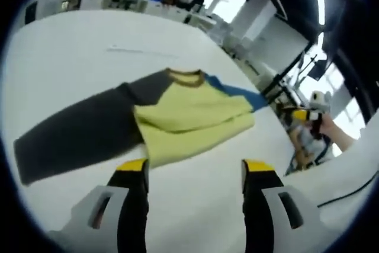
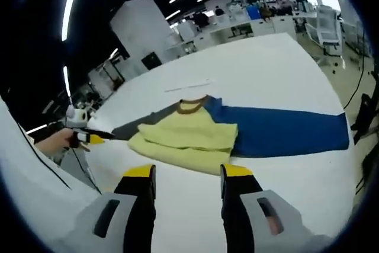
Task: Fold the garment on the visible template until the final outline fits inside the template.
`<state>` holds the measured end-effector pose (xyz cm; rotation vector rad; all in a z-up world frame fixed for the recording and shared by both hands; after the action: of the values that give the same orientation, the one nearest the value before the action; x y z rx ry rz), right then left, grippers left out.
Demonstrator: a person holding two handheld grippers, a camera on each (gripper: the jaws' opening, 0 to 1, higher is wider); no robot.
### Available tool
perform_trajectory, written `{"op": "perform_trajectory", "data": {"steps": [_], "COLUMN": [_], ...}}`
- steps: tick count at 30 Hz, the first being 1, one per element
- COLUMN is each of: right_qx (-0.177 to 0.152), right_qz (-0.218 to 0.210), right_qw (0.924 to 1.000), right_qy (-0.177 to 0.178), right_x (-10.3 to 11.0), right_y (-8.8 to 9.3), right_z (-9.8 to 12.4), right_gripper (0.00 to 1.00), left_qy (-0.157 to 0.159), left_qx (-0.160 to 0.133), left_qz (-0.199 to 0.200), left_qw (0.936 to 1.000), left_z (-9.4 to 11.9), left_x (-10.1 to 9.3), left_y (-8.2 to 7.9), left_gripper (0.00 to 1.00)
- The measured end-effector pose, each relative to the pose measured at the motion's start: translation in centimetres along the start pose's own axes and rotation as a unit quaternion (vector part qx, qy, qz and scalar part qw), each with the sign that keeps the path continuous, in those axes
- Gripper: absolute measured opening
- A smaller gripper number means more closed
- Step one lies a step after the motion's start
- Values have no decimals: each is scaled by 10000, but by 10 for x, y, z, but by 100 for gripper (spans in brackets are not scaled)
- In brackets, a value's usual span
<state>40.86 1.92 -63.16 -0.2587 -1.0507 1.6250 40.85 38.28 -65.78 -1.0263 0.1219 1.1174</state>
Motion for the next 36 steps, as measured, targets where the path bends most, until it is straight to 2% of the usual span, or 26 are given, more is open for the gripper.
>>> {"op": "perform_trajectory", "data": {"steps": [9, 20, 27, 31, 36], "right_qx": [111, 337, 446, 493, 522], "right_qz": [80, 52, 37, 7, -46], "right_qw": [9995, 9984, 9979, 9975, 9970], "right_qy": [280, 445, 473, 507, 564], "right_x": [-16, -34, -39, -43, -48], "right_y": [4, 7, 10, 11, 12], "right_z": [-29, -60, -70, -75, -80], "right_gripper": [28, 25, 25, 25, 25], "left_qy": [-140, -321, -379, -452, -530], "left_qx": [-99, -262, -278, -203, -245], "left_qz": [-7, -66, -131, -316, -501], "left_qw": [9999, 9991, 9988, 9983, 9970], "left_z": [-7, -29, -42, -47, -53], "left_x": [23, 53, 67, 76, 85], "left_y": [-10, -22, -25, -26, -31], "left_gripper": [48, 32, 29, 28, 27]}}
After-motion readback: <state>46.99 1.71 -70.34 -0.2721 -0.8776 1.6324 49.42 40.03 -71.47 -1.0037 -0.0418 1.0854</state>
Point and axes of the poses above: the point that each gripper's makers call its tool centre point, and the gripper's own axes: z roughly backward along the fingers, x roughly to its left, y roughly out of its underside, the point moved 2 cm from there along z, roughly backward along the fingers, and after that the axes turned 8 degrees about y, right-handed, at the moved point
